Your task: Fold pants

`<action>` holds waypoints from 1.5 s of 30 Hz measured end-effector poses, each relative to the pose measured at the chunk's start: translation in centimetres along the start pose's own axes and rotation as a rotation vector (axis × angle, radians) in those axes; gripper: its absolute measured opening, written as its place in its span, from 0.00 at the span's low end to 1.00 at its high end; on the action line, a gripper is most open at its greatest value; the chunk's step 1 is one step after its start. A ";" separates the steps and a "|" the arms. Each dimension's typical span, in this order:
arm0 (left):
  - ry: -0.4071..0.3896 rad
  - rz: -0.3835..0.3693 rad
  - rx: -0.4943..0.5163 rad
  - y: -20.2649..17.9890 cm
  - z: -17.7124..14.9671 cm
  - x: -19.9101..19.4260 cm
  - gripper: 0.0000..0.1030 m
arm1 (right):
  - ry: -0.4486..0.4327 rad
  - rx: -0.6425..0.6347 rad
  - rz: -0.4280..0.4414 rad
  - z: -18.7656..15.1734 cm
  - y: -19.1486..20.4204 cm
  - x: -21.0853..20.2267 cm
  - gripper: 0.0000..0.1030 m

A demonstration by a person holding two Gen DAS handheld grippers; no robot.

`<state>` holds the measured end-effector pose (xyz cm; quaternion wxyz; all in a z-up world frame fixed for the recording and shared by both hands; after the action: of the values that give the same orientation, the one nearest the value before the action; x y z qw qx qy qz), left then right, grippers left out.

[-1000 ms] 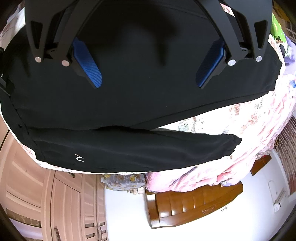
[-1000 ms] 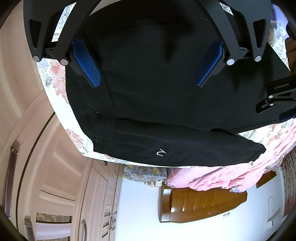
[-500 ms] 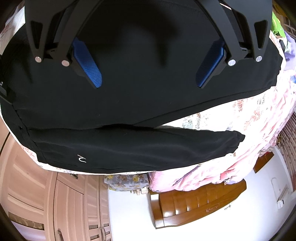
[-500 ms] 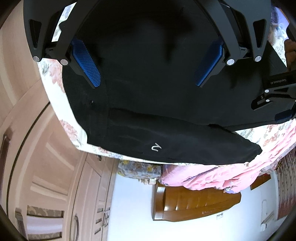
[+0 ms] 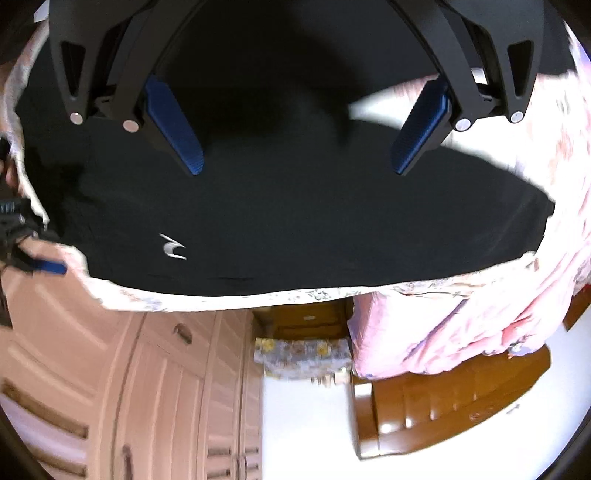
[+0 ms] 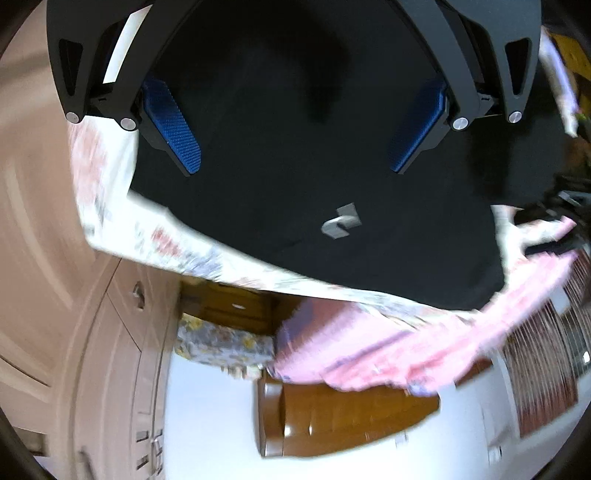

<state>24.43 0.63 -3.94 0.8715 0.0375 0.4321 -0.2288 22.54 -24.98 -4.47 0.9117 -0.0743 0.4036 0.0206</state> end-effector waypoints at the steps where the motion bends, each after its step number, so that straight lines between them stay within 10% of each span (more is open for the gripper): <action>1: 0.032 0.004 0.017 0.6 1.1 1.7 0.99 | 0.008 -0.026 0.010 0.8 -0.1 1.3 0.96; 13: 0.096 -0.049 0.195 1.5 7.0 10.7 0.99 | 0.125 -0.220 0.204 4.9 0.1 11.9 0.96; 18: 0.098 -0.130 0.248 1.6 8.4 12.0 0.98 | 0.141 -0.261 0.311 4.0 1.2 12.0 0.55; 20: 0.103 -0.162 0.267 1.3 8.7 12.3 0.98 | 0.119 -0.277 0.325 4.0 1.5 10.9 0.14; 27: 0.066 -0.247 0.183 1.7 9.7 11.0 0.98 | -0.111 -0.377 0.163 4.2 2.8 3.2 0.08; 35: 0.056 -0.216 0.609 -0.4 7.5 5.7 0.98 | -0.267 -0.451 0.054 0.1 6.5 -5.9 0.08; 41: 0.262 -0.256 0.904 -0.1 5.2 8.2 0.98 | -0.264 -0.431 0.039 -1.0 7.6 -7.0 0.07; 43: 0.327 -0.262 0.941 0.6 4.6 9.4 0.84 | -0.248 -0.423 0.030 -1.2 7.7 -6.7 0.07; 45: 0.373 -0.278 0.934 1.3 4.3 10.3 0.27 | -0.232 -0.408 0.024 -1.2 7.7 -6.4 0.07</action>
<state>33.54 -3.15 -9.41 0.6315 0.4049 0.4325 -0.5002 16.62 -17.44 -1.41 0.9177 -0.2494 0.2846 0.1212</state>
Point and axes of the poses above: each gripper's, at about its wrist camera, not at the fingertips, and x roughly the way its jaws point, y to its left, z to its top, the point moved 9 cm from there along x, roughly the way its jaws point, and after that the axes turned 13 degrees about -z, right-handed, at the moved point
